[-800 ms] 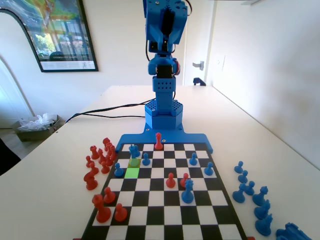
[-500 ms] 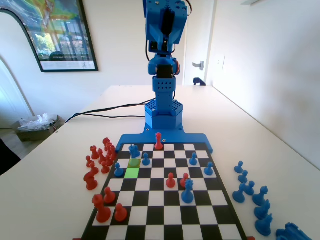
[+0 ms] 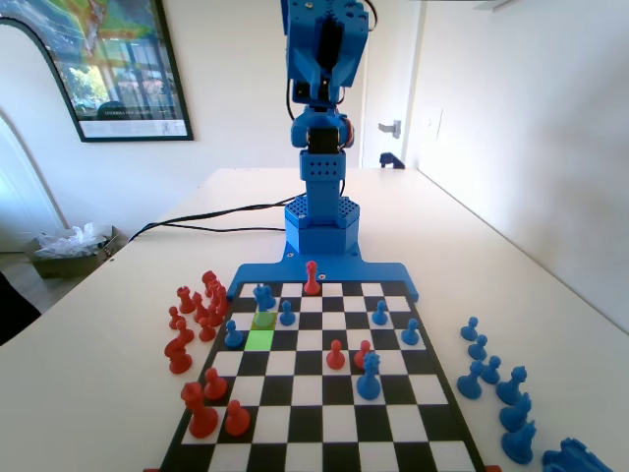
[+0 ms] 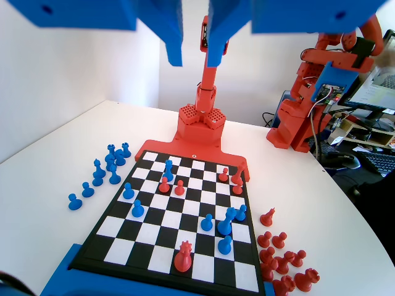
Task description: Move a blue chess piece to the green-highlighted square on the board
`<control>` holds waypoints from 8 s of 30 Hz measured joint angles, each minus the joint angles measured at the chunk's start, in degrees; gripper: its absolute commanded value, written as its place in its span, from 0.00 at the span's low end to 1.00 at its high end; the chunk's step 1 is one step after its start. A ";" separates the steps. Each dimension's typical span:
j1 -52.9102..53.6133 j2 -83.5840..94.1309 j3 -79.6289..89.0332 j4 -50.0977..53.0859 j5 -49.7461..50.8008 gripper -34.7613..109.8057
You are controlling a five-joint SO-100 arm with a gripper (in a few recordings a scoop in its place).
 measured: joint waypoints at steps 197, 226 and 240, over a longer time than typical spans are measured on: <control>19.86 -79.37 11.78 -54.14 -12.04 0.31; 20.65 -79.37 13.71 -54.49 -13.71 0.28; 20.65 -79.37 11.95 -50.45 -14.33 0.25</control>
